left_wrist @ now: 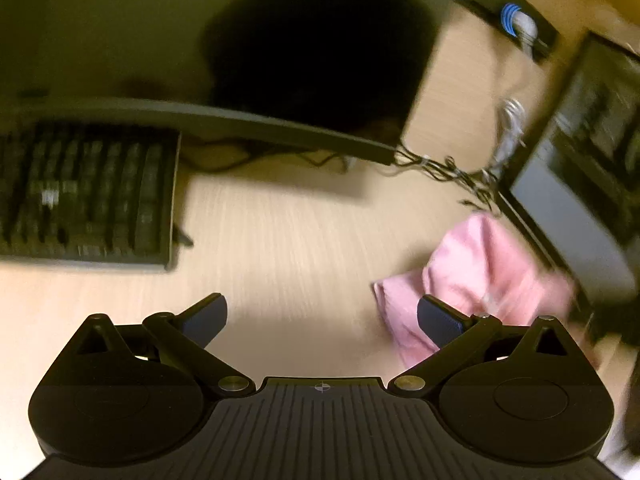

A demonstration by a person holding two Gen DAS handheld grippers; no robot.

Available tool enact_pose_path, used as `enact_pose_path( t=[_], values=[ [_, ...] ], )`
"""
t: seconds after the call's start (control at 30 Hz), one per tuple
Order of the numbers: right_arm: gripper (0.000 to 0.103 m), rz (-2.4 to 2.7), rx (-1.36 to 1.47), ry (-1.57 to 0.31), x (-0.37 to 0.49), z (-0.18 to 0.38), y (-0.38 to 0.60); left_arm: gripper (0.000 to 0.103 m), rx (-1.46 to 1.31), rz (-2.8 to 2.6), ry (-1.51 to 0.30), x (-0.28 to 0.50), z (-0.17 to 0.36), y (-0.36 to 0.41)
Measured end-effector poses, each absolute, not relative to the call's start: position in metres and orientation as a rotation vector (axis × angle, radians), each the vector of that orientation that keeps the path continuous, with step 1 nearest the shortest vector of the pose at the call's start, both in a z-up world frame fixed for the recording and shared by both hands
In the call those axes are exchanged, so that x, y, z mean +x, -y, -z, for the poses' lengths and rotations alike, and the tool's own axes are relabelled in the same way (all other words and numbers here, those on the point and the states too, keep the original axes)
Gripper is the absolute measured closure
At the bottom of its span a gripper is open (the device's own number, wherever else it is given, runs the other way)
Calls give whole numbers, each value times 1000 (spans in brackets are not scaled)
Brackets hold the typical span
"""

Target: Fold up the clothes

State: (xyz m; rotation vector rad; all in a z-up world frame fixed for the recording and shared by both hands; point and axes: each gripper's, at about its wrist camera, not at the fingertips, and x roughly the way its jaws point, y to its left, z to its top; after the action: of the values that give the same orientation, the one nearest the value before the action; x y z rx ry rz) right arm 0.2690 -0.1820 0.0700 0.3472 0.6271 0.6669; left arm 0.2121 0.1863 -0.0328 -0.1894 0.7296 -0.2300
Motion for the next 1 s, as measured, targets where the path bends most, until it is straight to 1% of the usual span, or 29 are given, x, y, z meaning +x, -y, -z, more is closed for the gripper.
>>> enact_pose_path(
  t=[0.07, 0.27, 0.47, 0.6, 0.7, 0.9, 1.0],
  values=[
    [100, -645, 471, -610, 277, -84, 213, 0, -138, 289, -718, 210, 31, -178],
    [100, -527, 543, -619, 275, -82, 257, 0, 8, 482, -680, 221, 33, -130],
    [100, -537, 566, -607, 269, -85, 255, 0, 94, 524, -632, 242, 33, -93],
    [100, -591, 576, -563, 269, -97, 245, 0, 130, 501, -598, 260, 32, -74],
    [100, -643, 548, -570, 266, -98, 229, 0, 91, 405, -591, 274, 28, -85],
    [100, -657, 484, -643, 261, -80, 207, 0, -178, 352, -702, 294, 34, -141],
    [100, -654, 461, -646, 259, -79, 204, 0, -248, 302, -727, 291, 40, -164]
  ],
)
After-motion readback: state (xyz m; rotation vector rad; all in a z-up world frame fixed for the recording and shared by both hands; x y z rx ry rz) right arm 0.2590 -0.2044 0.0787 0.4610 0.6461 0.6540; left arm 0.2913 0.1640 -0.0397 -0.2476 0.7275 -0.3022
